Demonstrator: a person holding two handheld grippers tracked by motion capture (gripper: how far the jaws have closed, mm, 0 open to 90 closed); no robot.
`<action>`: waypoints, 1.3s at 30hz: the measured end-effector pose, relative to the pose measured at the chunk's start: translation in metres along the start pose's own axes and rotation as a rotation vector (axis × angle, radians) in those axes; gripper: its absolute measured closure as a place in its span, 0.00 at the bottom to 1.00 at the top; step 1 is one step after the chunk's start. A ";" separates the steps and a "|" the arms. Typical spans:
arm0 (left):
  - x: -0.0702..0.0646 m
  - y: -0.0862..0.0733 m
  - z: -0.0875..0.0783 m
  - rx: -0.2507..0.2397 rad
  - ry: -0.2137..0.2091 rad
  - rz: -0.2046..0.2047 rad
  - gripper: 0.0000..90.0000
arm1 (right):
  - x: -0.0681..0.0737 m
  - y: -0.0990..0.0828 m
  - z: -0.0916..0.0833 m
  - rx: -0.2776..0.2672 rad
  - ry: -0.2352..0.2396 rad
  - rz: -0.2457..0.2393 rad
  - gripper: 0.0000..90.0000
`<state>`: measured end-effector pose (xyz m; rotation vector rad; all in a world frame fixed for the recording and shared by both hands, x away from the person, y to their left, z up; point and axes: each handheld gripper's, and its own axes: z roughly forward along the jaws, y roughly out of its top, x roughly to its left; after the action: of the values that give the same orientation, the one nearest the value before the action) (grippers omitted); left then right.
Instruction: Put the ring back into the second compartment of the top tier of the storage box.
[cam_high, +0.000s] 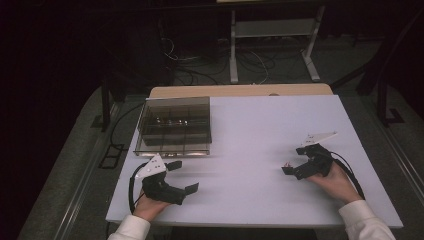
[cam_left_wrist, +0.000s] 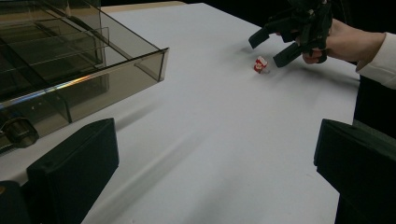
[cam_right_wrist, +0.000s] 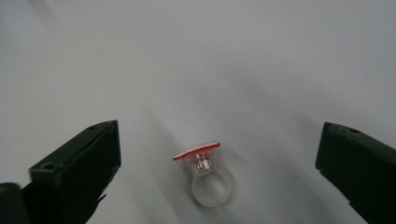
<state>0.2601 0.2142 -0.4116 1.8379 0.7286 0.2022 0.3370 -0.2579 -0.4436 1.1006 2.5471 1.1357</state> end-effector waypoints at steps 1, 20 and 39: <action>0.000 0.000 0.000 -0.003 0.000 -0.001 0.00 | 0.000 0.000 0.000 0.004 0.001 -0.003 0.06; 0.002 0.000 -0.001 -0.009 0.000 -0.008 0.00 | 0.002 -0.002 -0.001 0.045 0.018 -0.062 0.43; 0.002 0.000 0.000 -0.001 -0.008 -0.006 0.00 | 0.007 -0.002 0.000 0.063 0.012 -0.133 0.74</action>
<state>0.2616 0.2150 -0.4126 1.8345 0.7288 0.1915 0.3309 -0.2536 -0.4441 0.9235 2.6373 1.0389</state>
